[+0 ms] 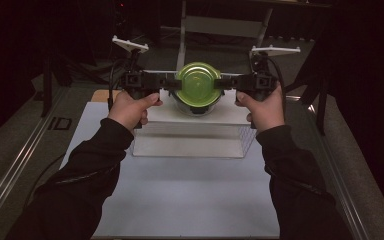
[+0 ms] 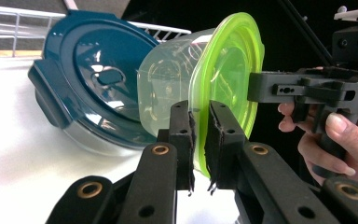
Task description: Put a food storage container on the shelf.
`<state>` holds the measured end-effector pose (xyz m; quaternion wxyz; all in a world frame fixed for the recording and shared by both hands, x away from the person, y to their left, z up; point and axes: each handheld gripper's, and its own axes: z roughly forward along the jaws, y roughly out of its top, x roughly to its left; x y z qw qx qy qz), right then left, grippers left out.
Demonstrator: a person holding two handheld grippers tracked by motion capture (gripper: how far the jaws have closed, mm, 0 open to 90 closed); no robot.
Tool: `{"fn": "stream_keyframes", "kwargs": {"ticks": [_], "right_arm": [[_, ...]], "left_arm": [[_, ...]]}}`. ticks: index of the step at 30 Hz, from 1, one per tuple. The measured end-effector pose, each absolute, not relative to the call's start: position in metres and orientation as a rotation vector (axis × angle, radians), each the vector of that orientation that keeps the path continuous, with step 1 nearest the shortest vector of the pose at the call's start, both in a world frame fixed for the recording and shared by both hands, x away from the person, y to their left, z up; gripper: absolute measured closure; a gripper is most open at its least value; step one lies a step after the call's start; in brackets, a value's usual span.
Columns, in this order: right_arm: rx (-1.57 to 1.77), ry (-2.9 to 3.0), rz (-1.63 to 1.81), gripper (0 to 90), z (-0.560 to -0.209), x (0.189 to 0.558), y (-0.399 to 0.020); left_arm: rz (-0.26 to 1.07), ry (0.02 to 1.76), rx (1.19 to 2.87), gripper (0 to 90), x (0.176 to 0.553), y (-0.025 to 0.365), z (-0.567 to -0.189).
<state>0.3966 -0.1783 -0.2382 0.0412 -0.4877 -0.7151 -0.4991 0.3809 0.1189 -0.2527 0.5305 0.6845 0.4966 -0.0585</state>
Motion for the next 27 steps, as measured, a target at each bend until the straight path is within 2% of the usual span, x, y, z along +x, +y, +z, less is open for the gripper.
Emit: {"fn": "stream_keyframes", "kwargs": {"ticks": [16,20,27], "right_arm": [[-1.567,-2.146,-1.498,79.2,-0.236,0.423,-0.180],[-1.576,-2.127,-1.492,71.8,-0.239,0.430,-0.181],[-1.573,-2.106,-1.475,69.4,-0.244,0.437,-0.177]], "left_arm": [[-0.142,1.221,1.592,77.3,0.404,0.114,-0.256],[-0.164,1.222,1.577,72.0,0.407,0.113,-0.259],[-0.141,1.249,1.559,62.3,0.414,0.112,-0.262]]}}
